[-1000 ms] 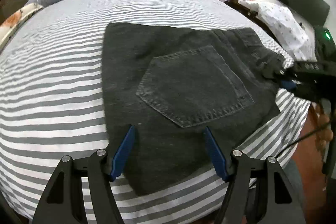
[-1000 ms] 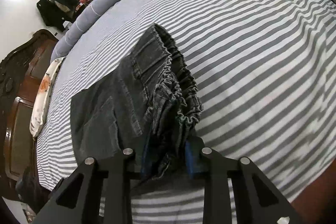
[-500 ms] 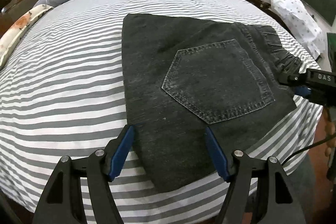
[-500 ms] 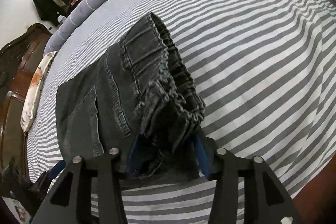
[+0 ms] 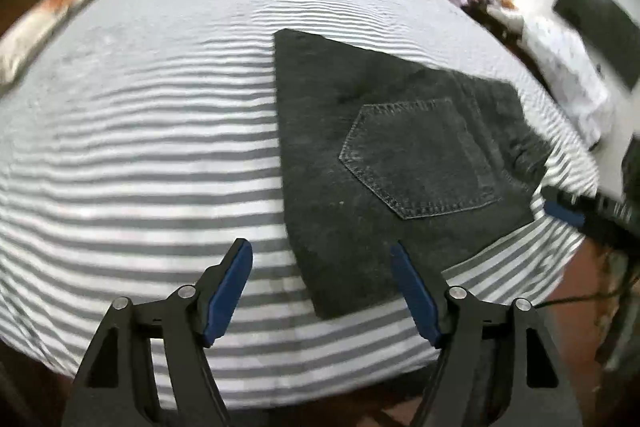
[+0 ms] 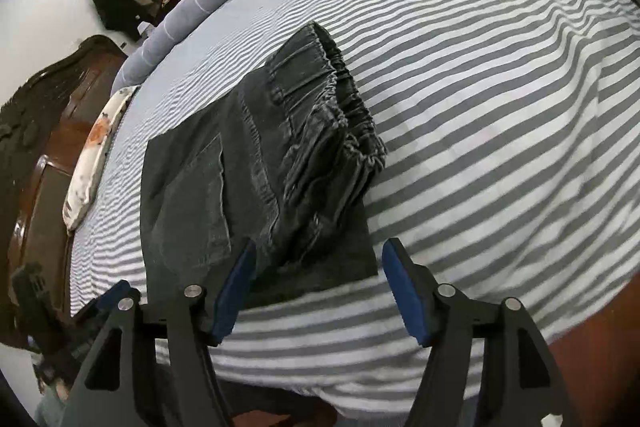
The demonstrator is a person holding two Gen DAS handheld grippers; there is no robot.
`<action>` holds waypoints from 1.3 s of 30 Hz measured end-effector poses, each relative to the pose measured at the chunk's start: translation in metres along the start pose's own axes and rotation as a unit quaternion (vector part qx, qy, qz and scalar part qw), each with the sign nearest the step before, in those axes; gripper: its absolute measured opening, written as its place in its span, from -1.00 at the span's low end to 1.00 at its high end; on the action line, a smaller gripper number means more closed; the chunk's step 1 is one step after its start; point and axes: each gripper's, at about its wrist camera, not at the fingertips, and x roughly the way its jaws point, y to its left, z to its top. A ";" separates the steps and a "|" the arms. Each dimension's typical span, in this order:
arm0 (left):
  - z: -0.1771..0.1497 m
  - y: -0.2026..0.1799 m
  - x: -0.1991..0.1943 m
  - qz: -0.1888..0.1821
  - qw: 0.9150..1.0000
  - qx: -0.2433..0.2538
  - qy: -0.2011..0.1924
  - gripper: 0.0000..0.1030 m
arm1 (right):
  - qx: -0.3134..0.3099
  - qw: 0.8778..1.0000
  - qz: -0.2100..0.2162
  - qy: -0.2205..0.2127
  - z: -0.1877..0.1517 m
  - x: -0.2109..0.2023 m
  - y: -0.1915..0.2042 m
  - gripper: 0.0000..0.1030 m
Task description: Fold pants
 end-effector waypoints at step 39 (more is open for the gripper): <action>0.020 0.046 0.026 -0.107 0.989 -0.102 -0.002 0.46 | -0.073 0.993 0.081 0.043 0.013 0.003 -0.012 0.41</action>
